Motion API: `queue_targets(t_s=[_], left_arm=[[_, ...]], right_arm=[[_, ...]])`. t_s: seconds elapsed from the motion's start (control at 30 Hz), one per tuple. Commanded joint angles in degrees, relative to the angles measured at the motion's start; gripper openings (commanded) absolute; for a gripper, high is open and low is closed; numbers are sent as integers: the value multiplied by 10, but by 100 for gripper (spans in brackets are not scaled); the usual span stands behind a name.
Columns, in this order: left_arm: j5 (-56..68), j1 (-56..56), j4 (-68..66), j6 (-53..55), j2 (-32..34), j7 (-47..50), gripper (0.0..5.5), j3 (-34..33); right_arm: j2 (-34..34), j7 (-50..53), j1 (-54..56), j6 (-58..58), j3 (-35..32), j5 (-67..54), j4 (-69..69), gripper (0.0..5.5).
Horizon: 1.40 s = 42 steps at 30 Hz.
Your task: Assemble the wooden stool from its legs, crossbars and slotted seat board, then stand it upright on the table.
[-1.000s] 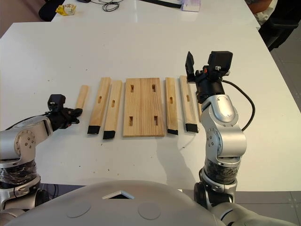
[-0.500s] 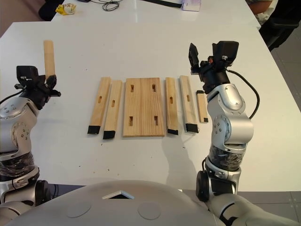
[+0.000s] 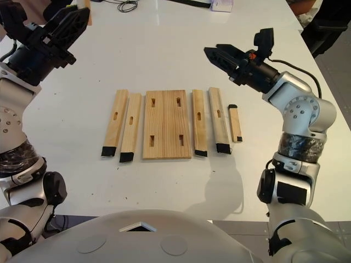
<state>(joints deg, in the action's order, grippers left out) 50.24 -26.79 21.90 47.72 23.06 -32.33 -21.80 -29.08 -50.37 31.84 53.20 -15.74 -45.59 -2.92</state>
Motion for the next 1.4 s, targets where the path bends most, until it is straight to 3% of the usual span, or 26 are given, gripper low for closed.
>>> queue_targets(t_s=[0.03, 0.4, 0.67, 1.17, 1.4], left_arm=[[67, 21, 25, 38, 16, -58, 136, 49], [87, 51, 47, 27, 15, -54, 136, 112], [114, 55, 57, 39, 12, -45, 136, 145], [106, 77, 53, 32, 32, -53, 136, 176], [111, 74, 58, 27, 27, -42, 136, 177]], right_arm=[[-22, -64, 91, 59, 8, -65, -24, 379], [-23, -118, 152, 120, 51, -115, -11, 379], [-6, -143, 172, 96, 107, -86, -28, 379], [-19, -191, 200, 102, 132, -80, -31, 379], [-30, -211, 201, 90, 148, -65, -34, 272]])
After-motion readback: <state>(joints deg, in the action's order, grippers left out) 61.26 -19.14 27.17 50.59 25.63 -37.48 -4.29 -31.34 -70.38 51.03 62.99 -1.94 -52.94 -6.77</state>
